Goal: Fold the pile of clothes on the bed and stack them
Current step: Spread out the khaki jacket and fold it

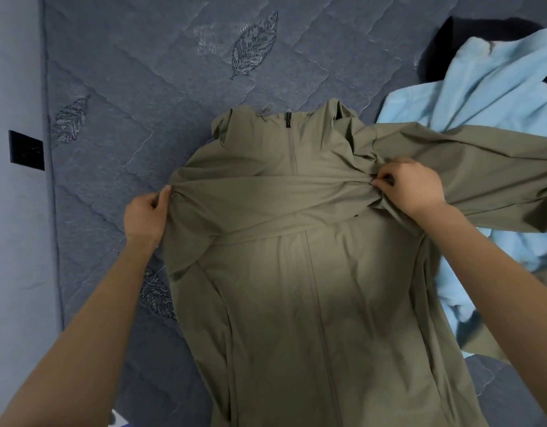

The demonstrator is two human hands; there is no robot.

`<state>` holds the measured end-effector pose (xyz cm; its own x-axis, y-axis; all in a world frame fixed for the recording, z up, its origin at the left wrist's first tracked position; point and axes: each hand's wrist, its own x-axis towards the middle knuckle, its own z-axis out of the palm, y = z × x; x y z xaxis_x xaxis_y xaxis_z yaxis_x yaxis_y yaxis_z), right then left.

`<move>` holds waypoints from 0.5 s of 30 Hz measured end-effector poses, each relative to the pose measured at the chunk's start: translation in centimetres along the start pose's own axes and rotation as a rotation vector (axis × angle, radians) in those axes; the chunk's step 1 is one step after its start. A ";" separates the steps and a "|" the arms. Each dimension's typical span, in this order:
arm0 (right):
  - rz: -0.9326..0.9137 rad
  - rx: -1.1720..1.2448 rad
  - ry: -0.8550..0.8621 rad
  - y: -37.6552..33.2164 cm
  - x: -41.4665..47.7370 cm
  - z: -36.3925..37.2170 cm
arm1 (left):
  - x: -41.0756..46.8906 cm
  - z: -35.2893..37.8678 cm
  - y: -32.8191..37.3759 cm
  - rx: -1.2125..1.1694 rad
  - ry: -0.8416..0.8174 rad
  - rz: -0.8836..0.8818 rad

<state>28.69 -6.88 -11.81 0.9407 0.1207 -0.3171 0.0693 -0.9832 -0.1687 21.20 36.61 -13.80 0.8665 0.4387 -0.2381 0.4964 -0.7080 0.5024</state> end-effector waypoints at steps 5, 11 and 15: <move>0.037 -0.019 0.102 -0.5 -0.1 1.3 | -0.6 2.4 1.2 0.344 0.114 0.313; 0.044 -0.066 0.298 -1.3 -0.4 2.1 | -4.6 7.6 6.2 0.422 -0.095 0.773; -0.100 -0.085 0.417 -2.1 -1.5 2.9 | -5.4 10.0 6.1 0.595 -0.311 0.672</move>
<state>26.18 -4.59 -13.66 0.9804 0.1675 0.1040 0.1775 -0.9794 -0.0961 20.11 24.38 -17.73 0.9129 -0.2696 -0.3065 -0.2408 -0.9620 0.1291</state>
